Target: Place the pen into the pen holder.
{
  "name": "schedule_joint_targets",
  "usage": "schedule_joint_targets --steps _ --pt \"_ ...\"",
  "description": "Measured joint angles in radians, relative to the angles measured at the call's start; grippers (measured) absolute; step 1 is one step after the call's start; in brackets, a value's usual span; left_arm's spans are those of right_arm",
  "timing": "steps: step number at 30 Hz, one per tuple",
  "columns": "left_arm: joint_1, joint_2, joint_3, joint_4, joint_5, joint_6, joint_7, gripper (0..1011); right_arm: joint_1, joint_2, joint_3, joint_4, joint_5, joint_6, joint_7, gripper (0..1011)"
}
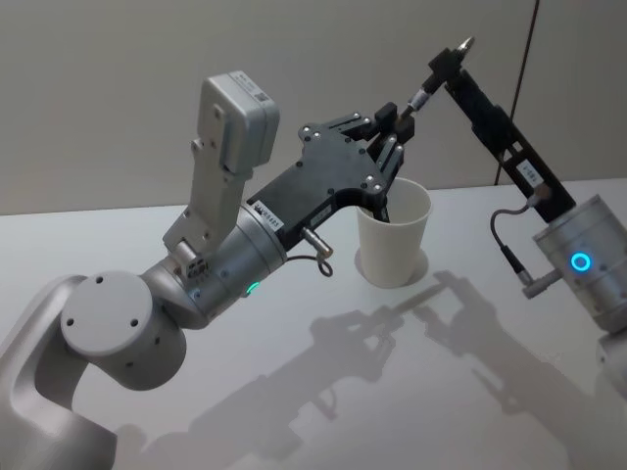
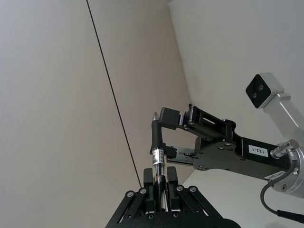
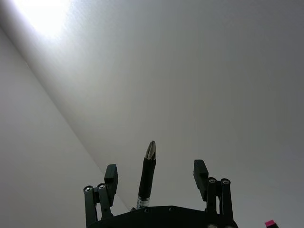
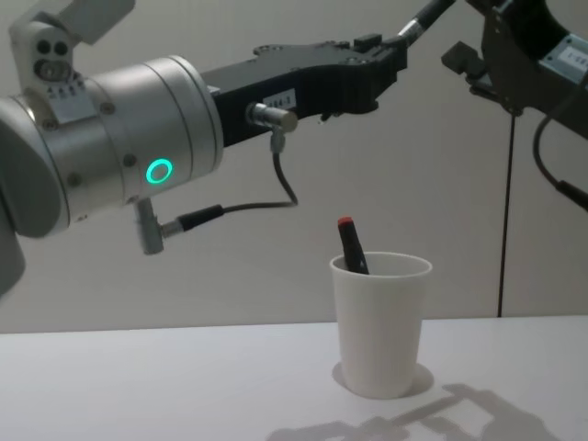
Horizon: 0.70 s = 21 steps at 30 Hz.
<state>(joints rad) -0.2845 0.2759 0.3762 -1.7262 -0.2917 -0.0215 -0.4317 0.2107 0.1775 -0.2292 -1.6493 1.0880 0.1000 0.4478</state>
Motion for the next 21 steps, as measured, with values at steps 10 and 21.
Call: schedule_joint_targets --steps 10,21 --pt "0.0 0.0 0.0 0.0 0.0 0.0 0.0 166 0.007 0.005 -0.001 0.003 0.02 0.006 0.014 1002" --pt "0.0 0.0 0.0 0.0 0.0 0.0 0.0 166 0.013 0.005 -0.008 0.006 0.04 0.008 0.028 1002"
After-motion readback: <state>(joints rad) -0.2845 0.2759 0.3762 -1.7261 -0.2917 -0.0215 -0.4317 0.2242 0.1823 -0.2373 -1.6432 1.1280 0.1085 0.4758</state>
